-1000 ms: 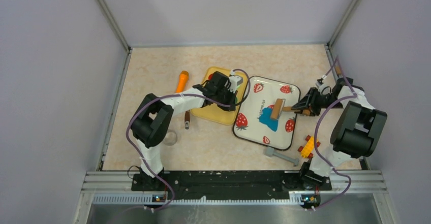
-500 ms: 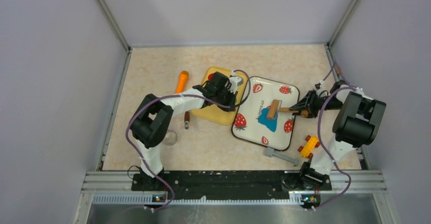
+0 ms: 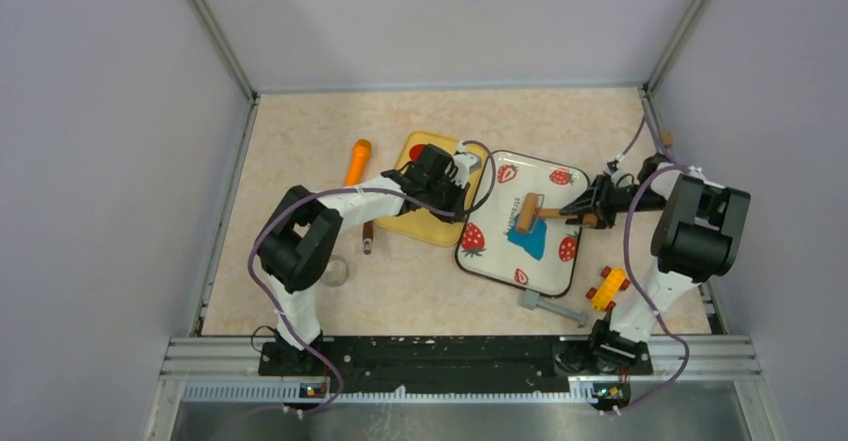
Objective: Roll out the dumpling wrappers from the dough
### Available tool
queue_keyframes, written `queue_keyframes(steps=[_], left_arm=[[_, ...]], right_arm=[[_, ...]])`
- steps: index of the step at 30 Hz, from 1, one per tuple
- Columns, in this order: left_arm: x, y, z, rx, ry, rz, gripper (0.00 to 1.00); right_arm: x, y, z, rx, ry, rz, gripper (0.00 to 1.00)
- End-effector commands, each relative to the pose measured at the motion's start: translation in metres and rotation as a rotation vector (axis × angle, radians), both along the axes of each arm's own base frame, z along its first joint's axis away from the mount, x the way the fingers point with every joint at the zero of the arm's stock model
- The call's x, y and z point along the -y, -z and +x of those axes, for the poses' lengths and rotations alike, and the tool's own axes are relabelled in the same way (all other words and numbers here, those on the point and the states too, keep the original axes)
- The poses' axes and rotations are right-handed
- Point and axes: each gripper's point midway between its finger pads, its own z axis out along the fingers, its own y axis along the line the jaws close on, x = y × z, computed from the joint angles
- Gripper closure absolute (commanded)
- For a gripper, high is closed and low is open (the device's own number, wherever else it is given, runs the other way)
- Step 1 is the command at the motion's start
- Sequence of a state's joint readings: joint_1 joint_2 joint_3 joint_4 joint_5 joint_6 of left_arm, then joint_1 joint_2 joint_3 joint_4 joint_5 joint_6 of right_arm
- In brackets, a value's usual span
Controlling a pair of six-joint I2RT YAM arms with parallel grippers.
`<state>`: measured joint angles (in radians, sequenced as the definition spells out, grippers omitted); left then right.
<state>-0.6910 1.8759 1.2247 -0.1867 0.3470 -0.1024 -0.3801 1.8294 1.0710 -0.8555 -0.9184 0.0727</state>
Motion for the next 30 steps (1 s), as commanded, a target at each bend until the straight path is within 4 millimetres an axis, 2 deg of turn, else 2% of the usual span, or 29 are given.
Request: queue_keyframes(steps=[1,7,11,13,16,20,22,24,30], left_arm=[[0.007,-0.023,0.004,0.056,0.01,-0.046,1.0],[0.007,-0.021,0.004,0.052,0.01,-0.044,1.0],[0.008,-0.02,0.004,0.051,0.01,-0.043,1.0],[0.008,-0.021,0.005,0.053,0.01,-0.045,1.0],[0.01,-0.025,0.007,0.061,0.007,-0.049,1.0],[0.011,-0.028,0.008,0.059,0.005,-0.058,1.0],[0.011,-0.028,0.007,0.053,0.006,-0.06,1.0],[0.011,-0.028,0.006,0.052,0.006,-0.062,1.0],[0.009,-0.028,0.003,0.048,0.006,-0.06,1.0]], right_arm=[[0.029,0.078,-0.026,-0.163,-0.147,-0.42,1.0],[0.014,0.083,-0.018,-0.134,-0.212,-0.446,1.0],[-0.009,0.07,-0.003,-0.061,-0.242,-0.343,1.0],[-0.025,0.052,0.006,0.004,-0.258,-0.257,1.0],[-0.044,0.01,0.018,0.121,-0.271,-0.114,1.0],[-0.059,-0.051,0.013,0.284,-0.287,0.007,1.0],[-0.059,-0.068,0.008,0.316,-0.269,0.041,1.0],[-0.054,-0.074,0.004,0.33,-0.255,0.034,1.0],[-0.026,-0.059,-0.009,0.274,-0.261,-0.008,1.0]])
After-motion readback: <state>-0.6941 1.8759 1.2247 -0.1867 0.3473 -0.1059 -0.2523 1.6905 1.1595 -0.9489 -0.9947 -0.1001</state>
